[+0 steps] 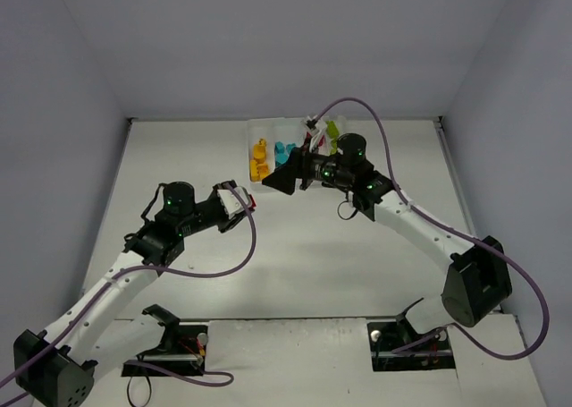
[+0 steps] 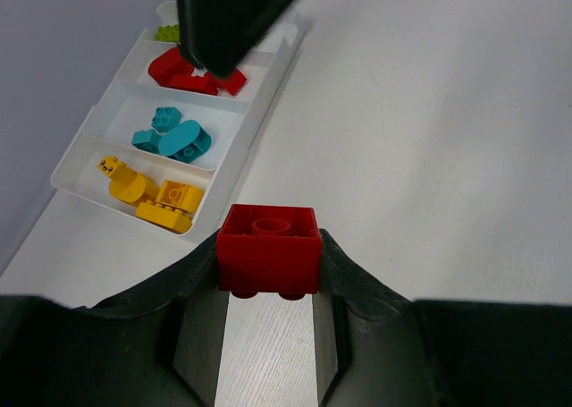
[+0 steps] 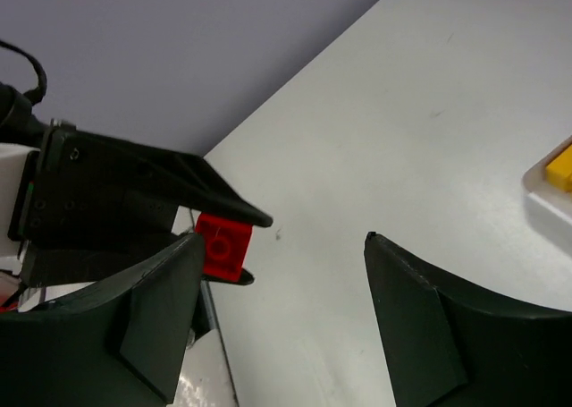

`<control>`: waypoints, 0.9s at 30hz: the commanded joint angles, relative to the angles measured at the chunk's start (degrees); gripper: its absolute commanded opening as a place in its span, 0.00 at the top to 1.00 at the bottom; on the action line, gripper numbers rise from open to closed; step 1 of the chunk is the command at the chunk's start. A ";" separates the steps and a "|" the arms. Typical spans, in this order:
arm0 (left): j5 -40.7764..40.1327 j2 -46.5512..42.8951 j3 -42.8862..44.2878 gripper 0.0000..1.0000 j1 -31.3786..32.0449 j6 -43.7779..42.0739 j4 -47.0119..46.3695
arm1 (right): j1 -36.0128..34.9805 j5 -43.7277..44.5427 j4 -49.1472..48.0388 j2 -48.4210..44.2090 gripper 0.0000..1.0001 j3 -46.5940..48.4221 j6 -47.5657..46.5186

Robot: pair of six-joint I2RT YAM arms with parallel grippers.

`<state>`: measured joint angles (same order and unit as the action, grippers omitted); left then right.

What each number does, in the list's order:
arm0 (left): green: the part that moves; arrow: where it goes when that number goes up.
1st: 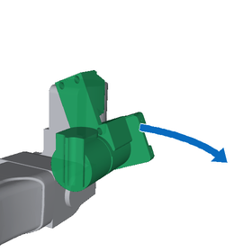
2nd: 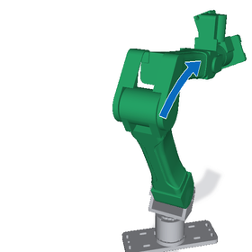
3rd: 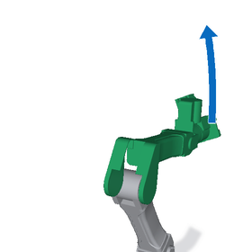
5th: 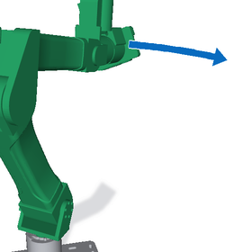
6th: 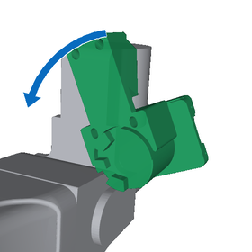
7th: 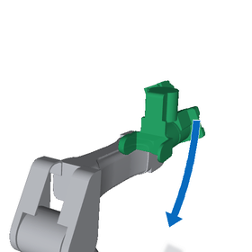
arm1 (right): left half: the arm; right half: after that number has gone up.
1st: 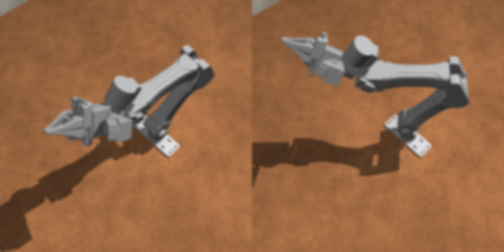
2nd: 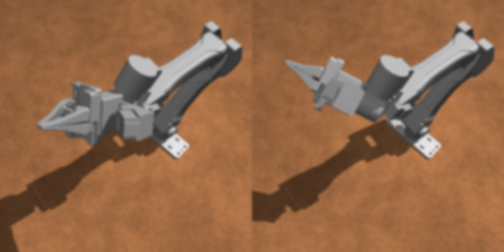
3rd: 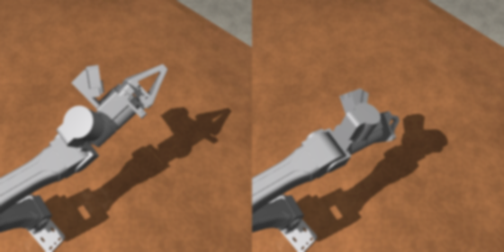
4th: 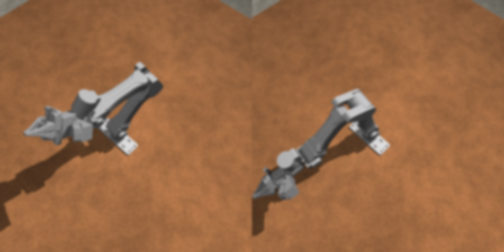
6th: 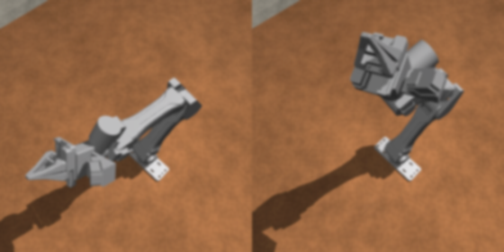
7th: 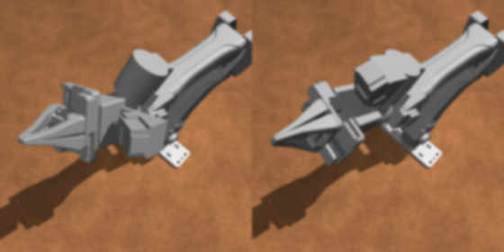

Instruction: Sort the legos into containers by color

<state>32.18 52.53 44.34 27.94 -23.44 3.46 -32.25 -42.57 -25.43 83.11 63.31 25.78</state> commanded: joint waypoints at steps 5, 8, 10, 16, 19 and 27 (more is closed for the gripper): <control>2.09 -0.15 1.10 0.94 -0.26 0.33 -5.22 | -5.01 0.56 -10.77 -2.60 0.31 -4.24 5.59; 2.18 -0.06 1.19 0.94 -0.26 0.41 -5.13 | -5.28 -0.24 -14.91 -2.08 0.31 -6.09 7.97; 2.27 0.02 1.19 0.94 -0.26 0.33 -5.22 | -5.98 -0.06 -15.44 -1.81 0.31 -6.18 8.23; 2.62 0.46 1.37 0.94 -0.26 0.41 -5.13 | -7.39 0.99 -16.14 -0.58 0.32 -6.00 8.41; 2.27 0.82 1.45 0.94 -0.26 0.41 -4.96 | -8.09 0.82 -16.49 -0.14 0.33 -6.00 8.58; 1.74 0.99 1.54 0.94 -0.26 0.50 -5.13 | -9.94 1.79 -15.62 1.18 0.35 -5.56 7.88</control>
<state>32.99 53.58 44.27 27.94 -23.38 2.70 -41.41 -41.36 -36.25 84.03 56.31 34.09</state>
